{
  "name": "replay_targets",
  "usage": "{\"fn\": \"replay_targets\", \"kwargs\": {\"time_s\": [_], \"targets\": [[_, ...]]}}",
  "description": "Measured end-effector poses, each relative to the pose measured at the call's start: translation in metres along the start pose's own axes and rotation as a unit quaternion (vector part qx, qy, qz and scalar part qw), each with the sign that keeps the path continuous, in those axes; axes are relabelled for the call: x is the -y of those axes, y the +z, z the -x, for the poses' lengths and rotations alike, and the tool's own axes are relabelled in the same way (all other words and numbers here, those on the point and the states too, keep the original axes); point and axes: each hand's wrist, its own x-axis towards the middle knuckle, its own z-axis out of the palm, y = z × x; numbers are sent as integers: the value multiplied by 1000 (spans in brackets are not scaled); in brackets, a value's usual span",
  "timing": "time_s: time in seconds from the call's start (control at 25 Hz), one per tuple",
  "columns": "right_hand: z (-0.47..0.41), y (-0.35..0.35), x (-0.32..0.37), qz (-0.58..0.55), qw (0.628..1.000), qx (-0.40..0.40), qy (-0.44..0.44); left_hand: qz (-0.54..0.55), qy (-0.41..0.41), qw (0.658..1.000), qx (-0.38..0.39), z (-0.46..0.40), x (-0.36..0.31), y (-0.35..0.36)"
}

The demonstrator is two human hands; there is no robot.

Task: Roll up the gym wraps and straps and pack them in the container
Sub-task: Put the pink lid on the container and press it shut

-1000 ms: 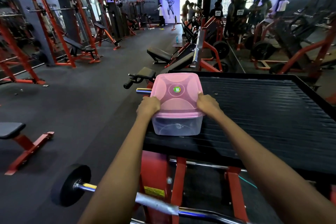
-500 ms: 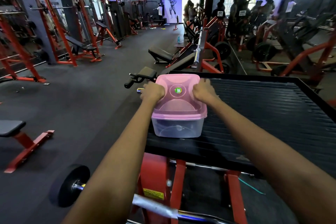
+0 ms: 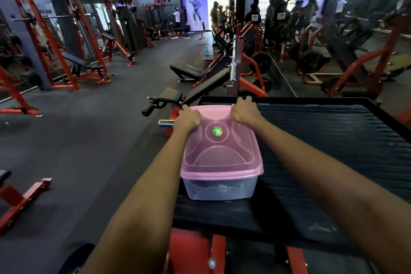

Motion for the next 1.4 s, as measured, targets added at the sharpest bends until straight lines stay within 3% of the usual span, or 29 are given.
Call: {"fn": "replay_targets", "kwargs": {"time_s": [0.12,0.32,0.48,1.04,1.16,1.4], "targets": [[-26,13,0,9,999,34,8,16,-15,999,41,-28,-1,-4],[-41,29,0,44,998,26,33,16,-24,999,16,-45,13,11],[-51,34,-3,3,996,7,92,18,-18,1000,7,-59,20,15],[-62,34,-12,-52,991,18,119,-6,-5,999,-35,-47,18,18],[-49,24,-11,-134,982,-2,134,67,-44,995,-53,-28,11,5],[33,13,-32,-298,945,64,114,163,-49,984,50,46,37,0]]}}
